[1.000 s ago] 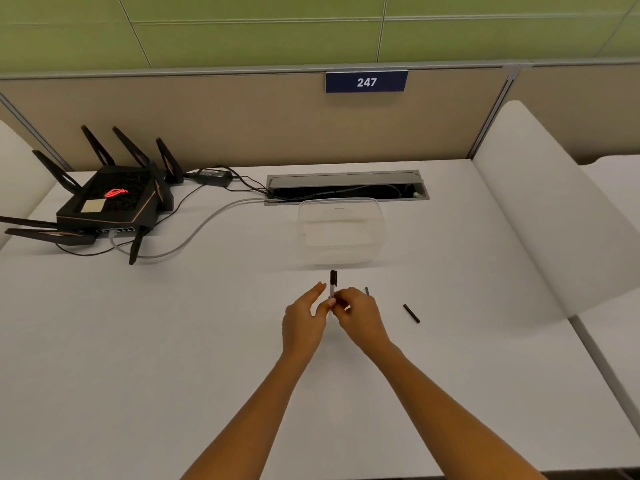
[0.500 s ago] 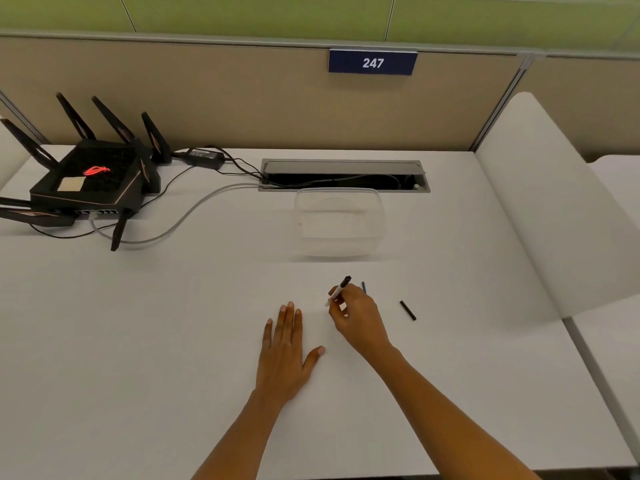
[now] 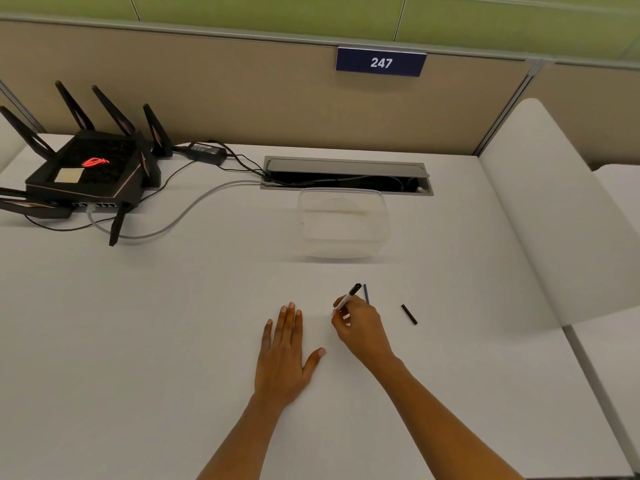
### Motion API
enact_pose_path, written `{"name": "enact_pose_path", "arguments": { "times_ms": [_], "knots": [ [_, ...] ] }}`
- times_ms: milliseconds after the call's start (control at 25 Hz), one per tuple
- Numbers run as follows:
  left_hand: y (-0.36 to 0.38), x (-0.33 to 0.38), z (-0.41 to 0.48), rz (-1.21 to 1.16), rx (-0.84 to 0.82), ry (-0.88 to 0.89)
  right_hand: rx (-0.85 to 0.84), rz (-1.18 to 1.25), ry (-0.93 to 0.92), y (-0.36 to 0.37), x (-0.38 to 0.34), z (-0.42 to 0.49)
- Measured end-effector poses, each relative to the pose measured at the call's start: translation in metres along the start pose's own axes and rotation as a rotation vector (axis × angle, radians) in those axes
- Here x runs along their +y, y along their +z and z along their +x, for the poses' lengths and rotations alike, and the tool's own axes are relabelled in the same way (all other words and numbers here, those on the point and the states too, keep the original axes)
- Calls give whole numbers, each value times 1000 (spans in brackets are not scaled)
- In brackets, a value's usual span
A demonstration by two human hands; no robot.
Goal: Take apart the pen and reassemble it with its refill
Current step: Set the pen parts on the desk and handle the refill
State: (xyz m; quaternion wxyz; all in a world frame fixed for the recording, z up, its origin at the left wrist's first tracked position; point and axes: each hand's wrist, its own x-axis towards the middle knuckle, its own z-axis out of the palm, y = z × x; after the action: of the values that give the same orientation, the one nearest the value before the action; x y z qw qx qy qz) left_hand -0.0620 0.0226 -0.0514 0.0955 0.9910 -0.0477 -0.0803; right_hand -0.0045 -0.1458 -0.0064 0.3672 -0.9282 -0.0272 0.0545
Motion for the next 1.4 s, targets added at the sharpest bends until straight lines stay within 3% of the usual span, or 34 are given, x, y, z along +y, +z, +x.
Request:
{"name": "enact_pose_path", "arguments": {
  "times_ms": [240, 640, 880, 920, 1080, 1240, 1400],
  "knots": [
    [-1, 7, 4, -35, 33, -134, -9, -4, -27, 0, 2, -1],
    [-3, 7, 4, -35, 49, -129, -69, -65, 20, 6, 2, -3],
    [-2, 8, 5, -47, 42, -134, 260, 112, -151, -16, -31, 7],
    [-1, 7, 5, -42, 49, -131, 260, 96, -164, -14, -30, 6],
    [2, 7, 4, -28, 44, -128, -91, -204, -37, 6, -14, -6],
    [2, 5, 1, -33, 31, -131, 44, -7, -1, -2, -14, 3],
    [3, 4, 0, -33, 38, -141, -3, 25, 46, -6, -14, 6]
  ]
}}
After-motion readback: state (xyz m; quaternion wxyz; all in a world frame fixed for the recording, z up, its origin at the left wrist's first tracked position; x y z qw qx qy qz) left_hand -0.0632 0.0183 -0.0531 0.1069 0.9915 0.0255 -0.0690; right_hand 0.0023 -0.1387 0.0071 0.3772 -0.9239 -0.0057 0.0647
